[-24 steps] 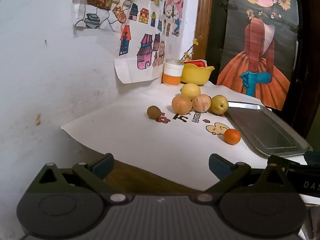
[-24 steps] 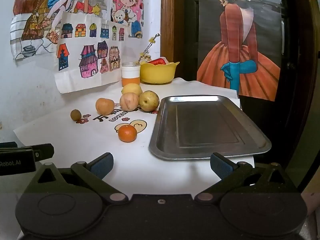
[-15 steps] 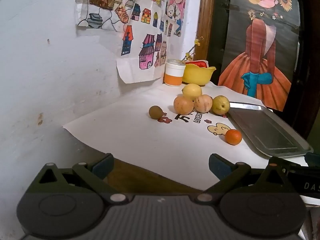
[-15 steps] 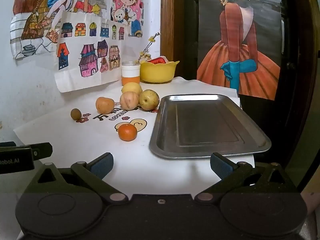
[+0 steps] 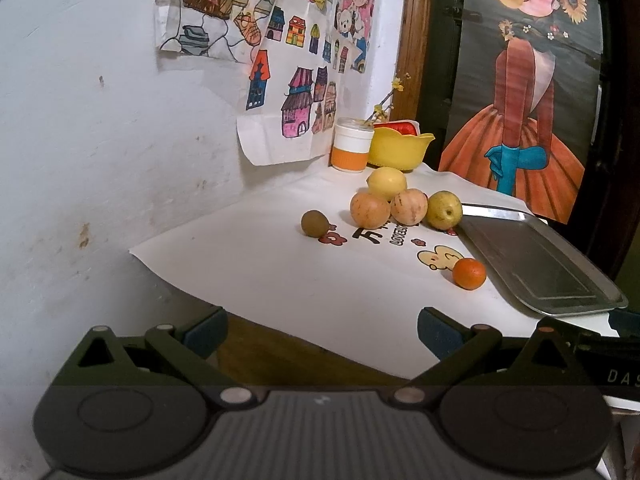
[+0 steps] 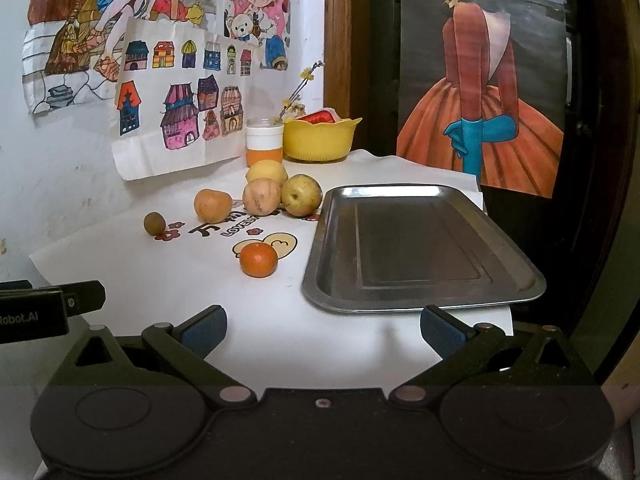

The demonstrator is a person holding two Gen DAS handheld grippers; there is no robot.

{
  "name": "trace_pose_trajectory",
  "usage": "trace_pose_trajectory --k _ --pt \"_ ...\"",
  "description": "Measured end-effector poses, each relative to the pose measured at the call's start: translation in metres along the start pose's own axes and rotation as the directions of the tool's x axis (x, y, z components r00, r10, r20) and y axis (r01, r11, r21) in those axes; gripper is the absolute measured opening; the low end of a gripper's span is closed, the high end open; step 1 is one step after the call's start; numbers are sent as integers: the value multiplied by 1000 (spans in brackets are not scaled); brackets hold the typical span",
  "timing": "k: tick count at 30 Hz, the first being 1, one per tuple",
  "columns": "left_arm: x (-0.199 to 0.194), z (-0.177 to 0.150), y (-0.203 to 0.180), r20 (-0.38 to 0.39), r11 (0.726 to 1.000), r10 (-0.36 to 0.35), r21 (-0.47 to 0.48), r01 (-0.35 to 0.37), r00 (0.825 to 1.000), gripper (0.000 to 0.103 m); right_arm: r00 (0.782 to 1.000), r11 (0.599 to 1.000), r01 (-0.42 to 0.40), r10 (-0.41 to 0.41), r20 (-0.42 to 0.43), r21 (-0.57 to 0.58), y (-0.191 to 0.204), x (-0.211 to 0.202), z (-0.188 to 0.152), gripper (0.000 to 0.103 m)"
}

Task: Organize fruits

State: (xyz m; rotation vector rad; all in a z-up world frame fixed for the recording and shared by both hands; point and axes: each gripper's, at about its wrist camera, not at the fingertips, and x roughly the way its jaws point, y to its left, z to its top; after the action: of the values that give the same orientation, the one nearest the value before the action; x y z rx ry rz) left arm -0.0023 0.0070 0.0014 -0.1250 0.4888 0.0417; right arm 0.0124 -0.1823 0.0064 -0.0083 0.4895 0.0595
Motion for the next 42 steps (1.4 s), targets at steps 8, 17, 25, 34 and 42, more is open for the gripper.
trace_pose_trajectory --k 8,17,25,34,42 --pt "-1 0 0 0 1000 0 0 0 1000 103 1000 1000 -2 2 -4 0 0 0 0 103" --pt "-1 0 0 1 1000 1 -1 -1 1000 103 1000 1000 -2 2 -4 0 0 0 0 103" --pt "-1 -1 0 1 1000 1 -1 -1 1000 103 1000 1000 -7 7 -1 -3 1 -1 0 103" --pt "-1 -1 0 1 1000 1 0 -1 1000 103 1000 1000 -7 7 -2 -3 2 -1 0 103" --pt "-1 -1 0 1 1000 0 -1 0 1000 103 1000 1000 -7 7 -1 -3 2 -1 0 103"
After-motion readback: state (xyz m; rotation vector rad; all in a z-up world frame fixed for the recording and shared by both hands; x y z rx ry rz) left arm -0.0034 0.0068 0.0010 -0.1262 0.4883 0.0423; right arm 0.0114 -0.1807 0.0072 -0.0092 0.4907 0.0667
